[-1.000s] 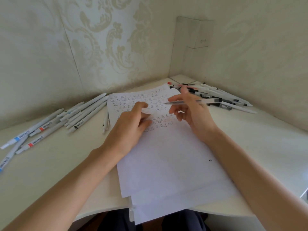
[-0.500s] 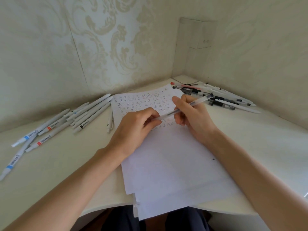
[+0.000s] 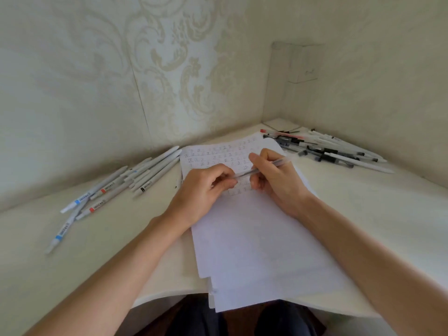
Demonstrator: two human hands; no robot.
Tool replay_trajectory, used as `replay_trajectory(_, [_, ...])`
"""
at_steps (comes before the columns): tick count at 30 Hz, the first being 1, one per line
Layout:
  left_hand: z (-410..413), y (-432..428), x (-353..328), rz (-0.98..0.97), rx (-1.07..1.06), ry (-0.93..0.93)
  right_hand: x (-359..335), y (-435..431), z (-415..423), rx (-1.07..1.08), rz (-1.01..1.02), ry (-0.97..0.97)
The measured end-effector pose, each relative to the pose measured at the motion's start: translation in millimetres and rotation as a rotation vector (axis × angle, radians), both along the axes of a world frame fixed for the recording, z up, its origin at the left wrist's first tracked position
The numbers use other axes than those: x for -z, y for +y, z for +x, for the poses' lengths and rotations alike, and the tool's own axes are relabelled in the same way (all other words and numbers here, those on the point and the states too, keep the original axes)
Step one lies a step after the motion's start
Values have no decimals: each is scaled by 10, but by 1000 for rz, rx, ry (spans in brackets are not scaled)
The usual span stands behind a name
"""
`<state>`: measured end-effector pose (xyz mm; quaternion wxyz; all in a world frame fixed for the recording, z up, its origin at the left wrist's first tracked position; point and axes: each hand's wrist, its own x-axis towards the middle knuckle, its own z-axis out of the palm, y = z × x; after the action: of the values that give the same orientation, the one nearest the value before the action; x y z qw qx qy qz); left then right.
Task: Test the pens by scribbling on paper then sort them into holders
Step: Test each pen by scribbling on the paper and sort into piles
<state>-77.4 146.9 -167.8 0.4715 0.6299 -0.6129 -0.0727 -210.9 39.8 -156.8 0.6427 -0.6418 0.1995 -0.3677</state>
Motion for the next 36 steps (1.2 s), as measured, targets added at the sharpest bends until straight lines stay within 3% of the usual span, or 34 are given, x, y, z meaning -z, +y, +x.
replay_trajectory(3, [164, -25, -40, -100, -119, -67, -35, 25, -8, -84, 64, -16])
replay_trajectory(8, [740, 138, -37, -231, -687, -91, -134, -102, -154, 71, 78, -80])
replay_trajectory(11, [936, 264, -17, -116, -954, -118, -136, -173, -203, 188, 7, -58])
replay_trajectory(15, [871, 231, -8, 180, -1090, -220, -92, -179, -214, 278, -163, 83])
replay_trajectory(19, [687, 132, -31, 66, -883, -273, -38, -224, -228, 369, -383, 344])
replay_trajectory(23, [349, -47, 35, 7, -434, -368, -27, -573, -448, 746, -778, 710])
replay_trajectory(26, [177, -120, 96, 68, -210, -395, 58, -871, -691, 852, -672, 918])
replay_trajectory(29, [80, -138, 146, 124, -84, -391, 160, -954, -746, 782, -615, 958])
replay_trajectory(36, [84, -153, 213, 237, -32, -413, 180, -883, -596, 686, -677, 1119])
